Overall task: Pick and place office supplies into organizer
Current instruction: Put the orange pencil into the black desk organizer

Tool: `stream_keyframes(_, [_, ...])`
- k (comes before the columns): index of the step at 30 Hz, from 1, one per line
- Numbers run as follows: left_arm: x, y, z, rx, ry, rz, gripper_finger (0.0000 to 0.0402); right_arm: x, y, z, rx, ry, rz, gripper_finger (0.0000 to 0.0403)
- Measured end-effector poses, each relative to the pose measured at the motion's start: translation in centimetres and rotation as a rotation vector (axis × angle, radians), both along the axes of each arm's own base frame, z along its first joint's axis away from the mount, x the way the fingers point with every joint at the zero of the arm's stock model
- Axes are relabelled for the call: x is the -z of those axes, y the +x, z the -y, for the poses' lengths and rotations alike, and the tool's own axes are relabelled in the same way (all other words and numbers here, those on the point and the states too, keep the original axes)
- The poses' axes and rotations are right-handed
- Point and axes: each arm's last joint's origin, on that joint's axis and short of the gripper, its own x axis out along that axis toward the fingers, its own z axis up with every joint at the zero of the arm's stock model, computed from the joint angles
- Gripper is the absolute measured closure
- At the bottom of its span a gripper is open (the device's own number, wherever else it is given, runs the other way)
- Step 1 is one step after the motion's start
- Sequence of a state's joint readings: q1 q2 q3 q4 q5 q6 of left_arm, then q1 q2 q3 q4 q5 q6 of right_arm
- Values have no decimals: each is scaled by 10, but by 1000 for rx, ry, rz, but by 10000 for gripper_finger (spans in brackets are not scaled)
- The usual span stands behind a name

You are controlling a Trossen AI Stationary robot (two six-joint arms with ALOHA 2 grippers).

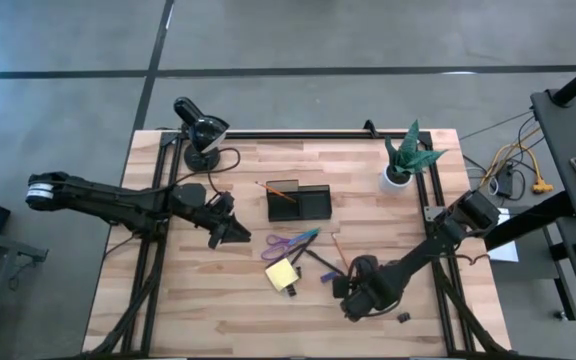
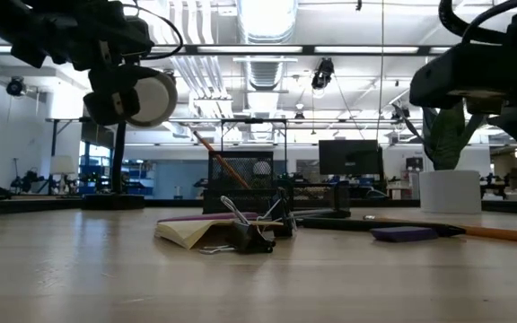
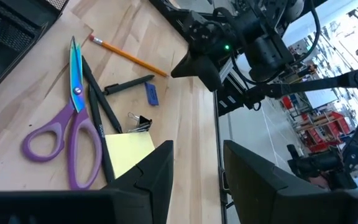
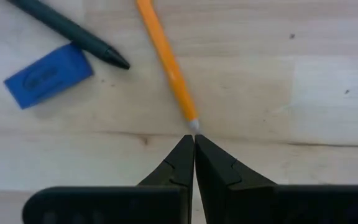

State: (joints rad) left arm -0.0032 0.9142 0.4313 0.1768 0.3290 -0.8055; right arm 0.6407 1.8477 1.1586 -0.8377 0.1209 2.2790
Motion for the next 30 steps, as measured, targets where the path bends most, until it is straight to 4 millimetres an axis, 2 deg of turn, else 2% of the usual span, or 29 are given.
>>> stream_keyframes(11, [0, 0, 0, 0, 0, -1, 279, 1, -1, 5, 10, -42, -42, 394])
stream_keyframes(30, [3, -1, 0, -1, 0, -9, 279, 5, 1, 4, -37, -24, -15, 394])
